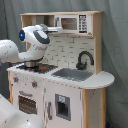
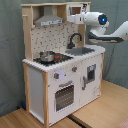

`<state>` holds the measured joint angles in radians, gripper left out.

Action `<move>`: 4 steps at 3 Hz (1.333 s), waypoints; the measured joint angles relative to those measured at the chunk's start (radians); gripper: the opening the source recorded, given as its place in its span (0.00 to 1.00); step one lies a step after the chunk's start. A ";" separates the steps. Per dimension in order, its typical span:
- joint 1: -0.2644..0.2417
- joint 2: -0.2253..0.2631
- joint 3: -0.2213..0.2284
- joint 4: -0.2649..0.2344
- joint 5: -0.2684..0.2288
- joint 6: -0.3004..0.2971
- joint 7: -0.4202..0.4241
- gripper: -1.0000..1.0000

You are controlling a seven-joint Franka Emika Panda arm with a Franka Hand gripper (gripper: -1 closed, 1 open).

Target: Play with the kitchen

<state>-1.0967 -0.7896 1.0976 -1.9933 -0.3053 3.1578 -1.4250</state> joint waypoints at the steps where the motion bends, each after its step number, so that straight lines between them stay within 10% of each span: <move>1: -0.071 0.007 0.050 0.053 0.001 0.000 0.006 1.00; 4: -0.215 0.015 0.159 0.178 0.015 -0.010 0.049 1.00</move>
<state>-1.3117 -0.7748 1.2569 -1.8150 -0.2907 3.1476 -1.3757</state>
